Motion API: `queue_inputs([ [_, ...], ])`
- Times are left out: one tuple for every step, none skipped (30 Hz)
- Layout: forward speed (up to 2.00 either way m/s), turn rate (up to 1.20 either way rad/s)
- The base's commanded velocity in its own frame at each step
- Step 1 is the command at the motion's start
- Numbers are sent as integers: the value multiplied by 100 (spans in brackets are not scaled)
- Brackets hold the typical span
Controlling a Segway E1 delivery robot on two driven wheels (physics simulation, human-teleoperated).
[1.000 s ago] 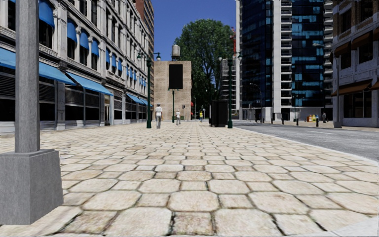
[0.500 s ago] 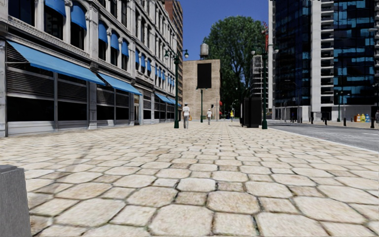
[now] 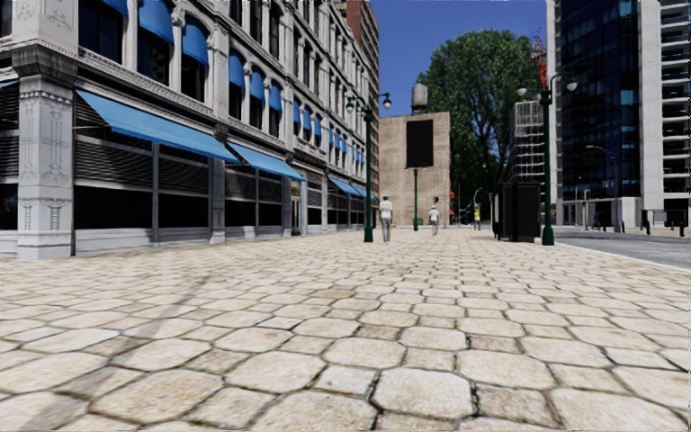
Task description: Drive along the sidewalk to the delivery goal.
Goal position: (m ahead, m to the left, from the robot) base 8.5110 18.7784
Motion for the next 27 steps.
queue_inputs([
  [115,47],
  [115,37],
  [117,0],
  [117,0],
  [120,0],
  [123,0],
  [124,0],
  [124,0],
  [124,0],
  [124,0],
  [124,0],
  [124,0],
  [124,0],
  [124,9],
  [124,9],
  [124,17],
  [125,19],
  [125,19],
  [125,23],
  [128,29],
  [130,36],
  [130,36],
  [133,42],
  [136,45],
  [136,45],
  [138,47],
  [142,51],
])
